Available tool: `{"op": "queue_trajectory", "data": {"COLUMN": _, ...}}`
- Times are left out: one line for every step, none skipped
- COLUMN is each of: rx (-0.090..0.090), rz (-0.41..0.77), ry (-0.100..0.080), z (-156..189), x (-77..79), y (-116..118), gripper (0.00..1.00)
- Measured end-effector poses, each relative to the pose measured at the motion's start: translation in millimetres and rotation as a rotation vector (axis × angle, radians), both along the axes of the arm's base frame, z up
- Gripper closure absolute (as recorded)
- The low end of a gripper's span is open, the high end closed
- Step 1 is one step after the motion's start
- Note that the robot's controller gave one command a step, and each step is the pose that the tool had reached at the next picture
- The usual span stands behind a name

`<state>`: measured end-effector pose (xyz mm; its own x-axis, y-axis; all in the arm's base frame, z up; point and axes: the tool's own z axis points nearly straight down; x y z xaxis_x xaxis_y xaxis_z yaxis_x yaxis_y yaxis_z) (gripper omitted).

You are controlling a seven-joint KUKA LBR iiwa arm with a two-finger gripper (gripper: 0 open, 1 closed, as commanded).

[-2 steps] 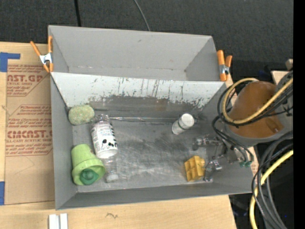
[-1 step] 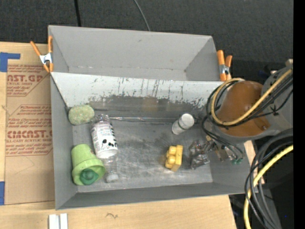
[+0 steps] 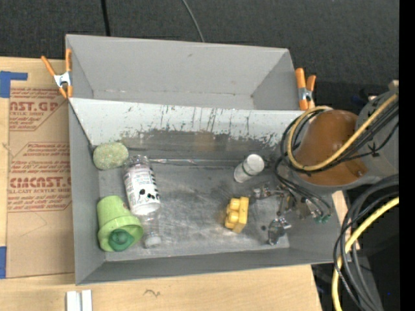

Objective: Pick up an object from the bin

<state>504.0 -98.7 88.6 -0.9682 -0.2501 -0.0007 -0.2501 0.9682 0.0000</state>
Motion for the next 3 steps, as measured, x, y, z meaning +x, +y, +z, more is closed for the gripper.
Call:
{"op": "queue_trajectory", "data": {"rx": 0.0, "rz": 0.0, "ry": 0.0, "z": 0.0, "x": 0.0, "y": 0.1, "gripper": 0.0}}
{"op": "queue_trajectory", "data": {"rx": 0.002, "rz": 0.172, "ry": -0.001, "z": -7.9, "x": 10.4, "y": -17.9, "gripper": 0.0}}
{"op": "queue_trajectory", "data": {"rx": 0.004, "rz": 0.345, "ry": 0.009, "z": 31.0, "x": -1.0, "y": -16.4, "gripper": 0.0}}
